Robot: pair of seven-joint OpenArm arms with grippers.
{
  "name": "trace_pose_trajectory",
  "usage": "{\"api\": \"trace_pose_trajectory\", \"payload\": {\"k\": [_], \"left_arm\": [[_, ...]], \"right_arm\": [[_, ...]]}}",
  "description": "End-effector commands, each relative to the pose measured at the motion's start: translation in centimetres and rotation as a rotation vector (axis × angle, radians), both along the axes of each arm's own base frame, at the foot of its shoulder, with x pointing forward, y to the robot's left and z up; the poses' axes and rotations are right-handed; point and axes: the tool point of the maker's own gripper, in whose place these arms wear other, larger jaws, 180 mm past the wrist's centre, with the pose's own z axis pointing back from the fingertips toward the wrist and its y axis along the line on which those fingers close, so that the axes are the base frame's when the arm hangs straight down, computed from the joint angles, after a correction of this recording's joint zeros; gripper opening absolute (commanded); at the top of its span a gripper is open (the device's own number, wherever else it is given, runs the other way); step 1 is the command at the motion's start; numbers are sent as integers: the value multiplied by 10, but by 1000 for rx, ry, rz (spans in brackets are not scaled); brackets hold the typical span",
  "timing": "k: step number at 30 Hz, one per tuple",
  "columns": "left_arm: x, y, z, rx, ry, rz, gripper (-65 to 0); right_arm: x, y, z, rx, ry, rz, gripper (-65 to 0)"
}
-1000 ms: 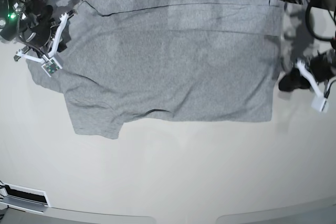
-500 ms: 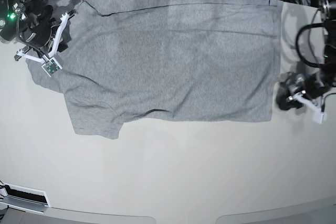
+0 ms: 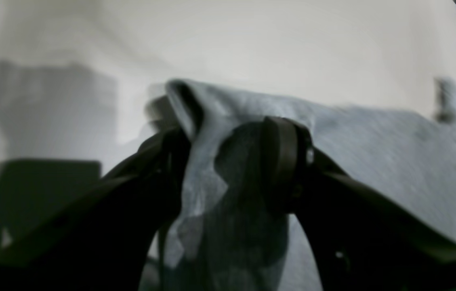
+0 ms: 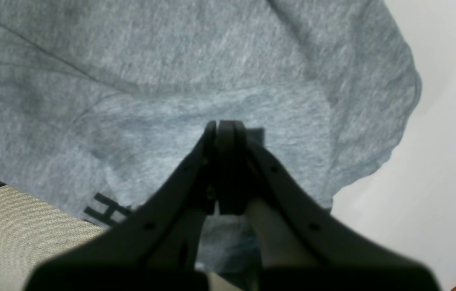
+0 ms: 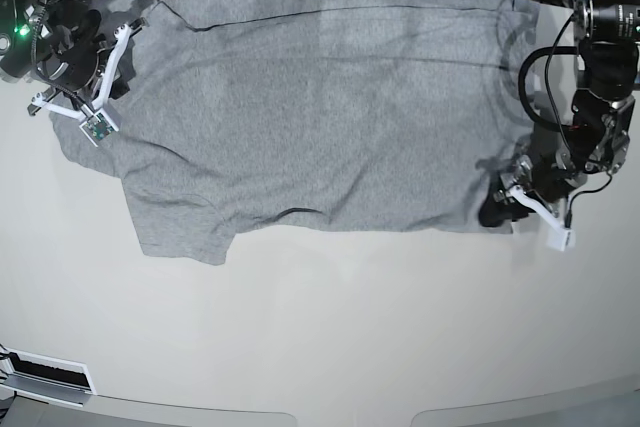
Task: Layout the t-shirt on the table in an organized manner, then fold the t-shirt properly
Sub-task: 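Release the shoulder and move the left gripper to the hem corner, then grasp the hem corner with the left gripper and the other hem corner with the right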
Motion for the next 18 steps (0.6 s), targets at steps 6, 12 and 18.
{"api": "trace_pose_trajectory", "payload": {"k": [6, 12, 18], "left_arm": [[28, 13, 24, 21, -19, 19, -650], [48, 21, 46, 21, -56, 38, -650], [47, 22, 45, 40, -41, 24, -650]], "right_arm": [[18, 3, 16, 25, -104, 7, -650], [64, -11, 36, -5, -278, -42, -484], [123, -50, 29, 12, -330, -229, -427]]}}
